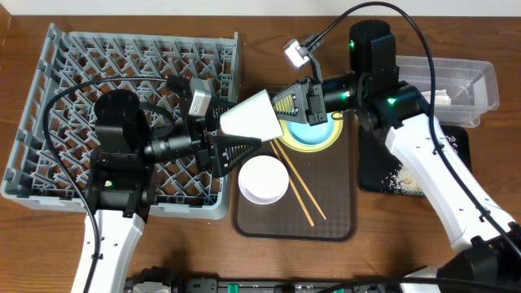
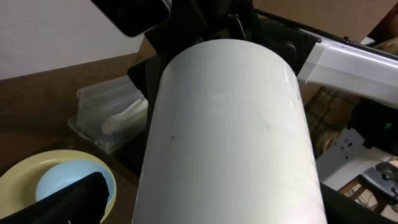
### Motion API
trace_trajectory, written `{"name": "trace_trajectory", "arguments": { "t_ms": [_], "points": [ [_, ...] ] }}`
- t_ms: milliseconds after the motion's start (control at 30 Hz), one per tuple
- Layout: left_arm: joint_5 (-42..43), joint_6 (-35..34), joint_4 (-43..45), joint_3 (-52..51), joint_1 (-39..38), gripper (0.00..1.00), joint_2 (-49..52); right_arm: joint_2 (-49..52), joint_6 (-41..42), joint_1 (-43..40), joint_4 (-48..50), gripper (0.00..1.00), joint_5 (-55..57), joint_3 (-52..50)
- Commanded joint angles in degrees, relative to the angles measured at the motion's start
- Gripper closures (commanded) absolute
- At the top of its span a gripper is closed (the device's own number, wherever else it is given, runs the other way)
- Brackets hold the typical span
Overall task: Sort waste into correct bins and load items into the dishwasher
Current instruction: 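Hand the white cup from the right gripper to the left gripper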
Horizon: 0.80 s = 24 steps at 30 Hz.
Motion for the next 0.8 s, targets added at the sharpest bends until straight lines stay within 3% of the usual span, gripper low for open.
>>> {"name": "trace_trajectory", "arguments": {
  "t_ms": [0, 767],
  "points": [
    [0.8, -0.6, 0.9, 0.9, -0.1, 0.04, 0.0, -0.1, 1.1, 0.6, 0.1, 0.99, -1.8, 0.3],
    [0.8, -0.6, 2.0, 0.9, -0.1, 0.24, 0.0, -0.1, 1.7, 1.6, 0.0, 0.99, -1.8, 0.3]
  ]
}}
